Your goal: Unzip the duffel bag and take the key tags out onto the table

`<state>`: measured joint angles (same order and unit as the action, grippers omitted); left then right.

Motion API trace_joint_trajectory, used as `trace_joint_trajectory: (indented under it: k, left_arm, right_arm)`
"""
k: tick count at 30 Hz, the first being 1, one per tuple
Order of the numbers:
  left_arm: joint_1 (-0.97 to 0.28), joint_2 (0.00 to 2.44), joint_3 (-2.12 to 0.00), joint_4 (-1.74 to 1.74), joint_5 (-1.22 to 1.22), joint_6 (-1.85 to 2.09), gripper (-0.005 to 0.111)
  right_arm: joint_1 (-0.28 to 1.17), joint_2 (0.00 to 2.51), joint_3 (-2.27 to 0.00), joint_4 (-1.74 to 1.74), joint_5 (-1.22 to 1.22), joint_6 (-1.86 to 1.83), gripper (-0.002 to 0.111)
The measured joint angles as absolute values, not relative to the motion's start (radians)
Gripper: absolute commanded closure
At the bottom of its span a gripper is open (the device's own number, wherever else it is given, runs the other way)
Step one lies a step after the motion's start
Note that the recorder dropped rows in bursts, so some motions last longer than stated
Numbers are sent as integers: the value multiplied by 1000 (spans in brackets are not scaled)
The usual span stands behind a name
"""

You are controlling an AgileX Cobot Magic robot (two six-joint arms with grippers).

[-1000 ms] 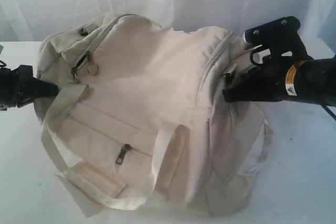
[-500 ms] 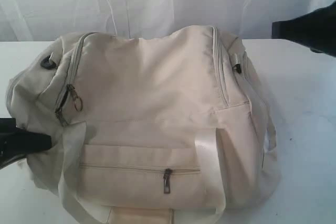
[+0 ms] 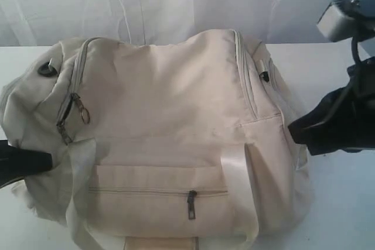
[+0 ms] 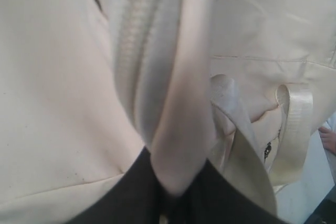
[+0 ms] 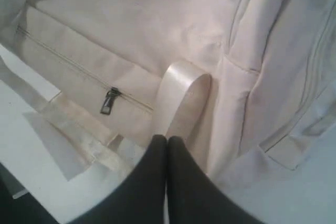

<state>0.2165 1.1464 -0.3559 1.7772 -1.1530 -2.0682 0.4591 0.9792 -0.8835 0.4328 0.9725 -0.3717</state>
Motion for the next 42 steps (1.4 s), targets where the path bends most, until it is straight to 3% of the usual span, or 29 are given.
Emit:
trace_joint_trajectory:
  k: [6, 10, 13, 16, 18, 20, 28, 34, 42]
  left_arm:
    - [217, 1095, -353, 1800, -1153, -2084, 107]
    - [217, 1095, -353, 1803, -1153, -2086, 104]
    - [217, 1095, -353, 1803, -1153, -2080, 89]
    - [217, 1095, -353, 1803, -1155, -2073, 60]
    - [219, 1089, -353, 1794, -1165, -2070, 38]
    - [219, 1087, -353, 1781, -1184, -2070, 29]
    - [219, 1082, -353, 1767, -1183, -2047, 48]
    - [219, 1082, -353, 1652, -1124, -1945, 48]
    - [219, 1082, -355, 1557, -1018, -1819, 48]
  right_arm:
    - [459, 979, -883, 426, 917, -388, 107]
    - [459, 979, -883, 424, 867, -388, 94]
    - [459, 979, -883, 424, 838, -388, 74]
    - [459, 979, -883, 424, 807, -388, 48]
    - [459, 979, -883, 424, 790, -388, 39]
    - [459, 979, -883, 434, 767, -388, 37]
    - [459, 984, -883, 645, 694, -600, 38]
    - [525, 1060, -883, 924, 660, -930, 38]
    - [662, 1280, -883, 981, 532, -1152, 38]
